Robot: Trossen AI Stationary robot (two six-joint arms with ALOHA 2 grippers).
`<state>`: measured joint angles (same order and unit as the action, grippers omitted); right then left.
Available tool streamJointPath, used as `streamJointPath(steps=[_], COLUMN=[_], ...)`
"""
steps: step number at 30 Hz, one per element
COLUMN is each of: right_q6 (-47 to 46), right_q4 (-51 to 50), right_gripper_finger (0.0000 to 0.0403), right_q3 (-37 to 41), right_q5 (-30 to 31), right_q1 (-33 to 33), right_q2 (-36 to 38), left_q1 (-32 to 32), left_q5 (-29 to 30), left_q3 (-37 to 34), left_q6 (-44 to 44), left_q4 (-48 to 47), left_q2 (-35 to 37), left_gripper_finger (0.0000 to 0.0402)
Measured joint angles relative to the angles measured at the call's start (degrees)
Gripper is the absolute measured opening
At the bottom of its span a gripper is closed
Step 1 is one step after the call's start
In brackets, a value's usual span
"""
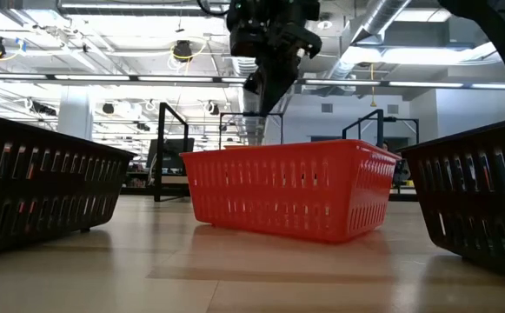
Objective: Stack baskets on shelf by color
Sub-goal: Adjust the bins on the shelf
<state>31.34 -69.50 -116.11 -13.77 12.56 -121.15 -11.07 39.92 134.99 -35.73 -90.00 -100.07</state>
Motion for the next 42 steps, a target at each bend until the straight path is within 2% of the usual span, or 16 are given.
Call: streamJointPath(steps=[5,14,21,32,35,42], right_q6=[0.67,1.47,1.53,0.19,0.12,0.19], right_q4=[0.47,4.53,2.47,5.92,9.10,8.42], right_gripper_finger=[0.0000,0.0000,0.0000,0.0000,0.0000,0.0000], right_q3=[0.32,0.23,0.23,0.33,1.90,4.46], right_q5=[7.86,11.19,10.90,10.49,10.48,10.84], right_q1=[-0.38,0.66,1.93,0.49,0.33,0.70], right_q2=[-2.56,-2.81,-2.95,-2.93,-2.88,-2.99], left_q1=[0.00,0.00,0.00,0.00,0.00,0.00], left_q5=[-0.01,-0.04,-0.07,-0.09,-0.09,-0.09], left_q3=[-0.25,-0.32,-0.32,-0.32,-0.32,-0.31], left_q6=[0.00,-0.02,-0.02,-0.02,-0.02,-0.02], left_q4=[-0.02,-0.01,-0.01,-0.01,0.01,-0.01], left_q2=[-0.02,-0.04,-0.04,-0.04,-0.04,-0.04], left_gripper_finger=[0.0132,0.0132,0.0132,0.0132,0.0132,0.0132])
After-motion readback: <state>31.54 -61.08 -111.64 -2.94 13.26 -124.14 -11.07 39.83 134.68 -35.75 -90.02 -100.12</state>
